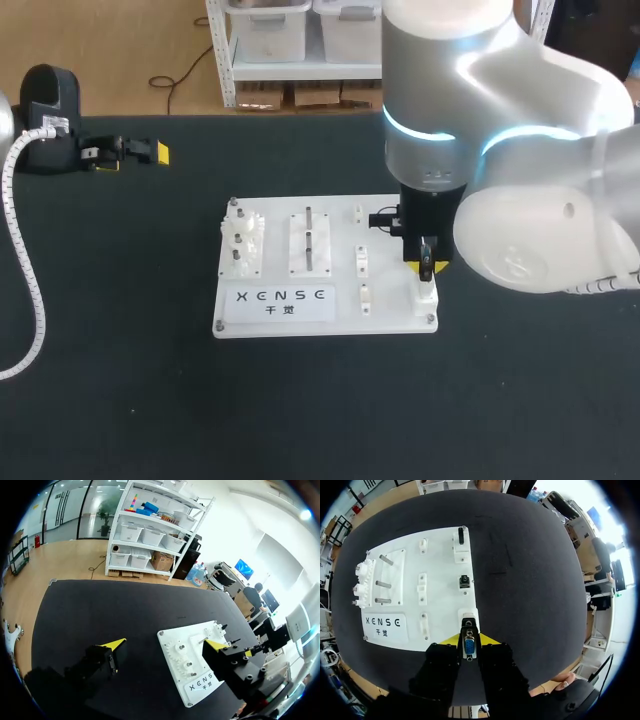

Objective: Insert the USB connector, Ethernet cable, and multi-pin plug into their matching sockets one by one.

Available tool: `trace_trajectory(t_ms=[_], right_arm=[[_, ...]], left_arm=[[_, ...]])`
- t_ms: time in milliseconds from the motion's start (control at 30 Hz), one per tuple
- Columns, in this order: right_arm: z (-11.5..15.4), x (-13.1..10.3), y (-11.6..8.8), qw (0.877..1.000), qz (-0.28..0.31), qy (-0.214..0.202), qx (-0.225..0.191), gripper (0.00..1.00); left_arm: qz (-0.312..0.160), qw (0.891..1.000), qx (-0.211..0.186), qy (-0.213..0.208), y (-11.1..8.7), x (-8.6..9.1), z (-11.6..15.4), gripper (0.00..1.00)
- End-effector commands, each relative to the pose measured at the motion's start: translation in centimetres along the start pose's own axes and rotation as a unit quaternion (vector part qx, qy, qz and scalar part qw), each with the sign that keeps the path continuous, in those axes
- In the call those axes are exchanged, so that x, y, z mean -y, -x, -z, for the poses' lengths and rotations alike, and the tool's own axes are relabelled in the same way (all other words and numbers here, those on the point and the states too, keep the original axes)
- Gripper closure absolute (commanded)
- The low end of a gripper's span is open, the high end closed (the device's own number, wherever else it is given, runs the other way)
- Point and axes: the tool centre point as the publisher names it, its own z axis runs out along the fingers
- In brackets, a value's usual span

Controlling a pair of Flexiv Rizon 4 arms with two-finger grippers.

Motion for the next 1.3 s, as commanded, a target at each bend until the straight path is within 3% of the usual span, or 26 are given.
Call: trace_trajectory(t_ms=[33, 1300], right_arm=[[-0.45, 0.72, -0.06, 1.0, 0.0, 0.006, -0.004, 1.0], [0.16, 0.28, 0.26, 1.0, 0.008, 0.012, 0.001, 1.0]], left_arm=[[0.0, 1.0, 0.0, 0.0, 0.0, 0.0, 0.0, 0.0], [0.0, 1.0, 0.0, 0.0, 0.0, 0.0, 0.0, 0.0]])
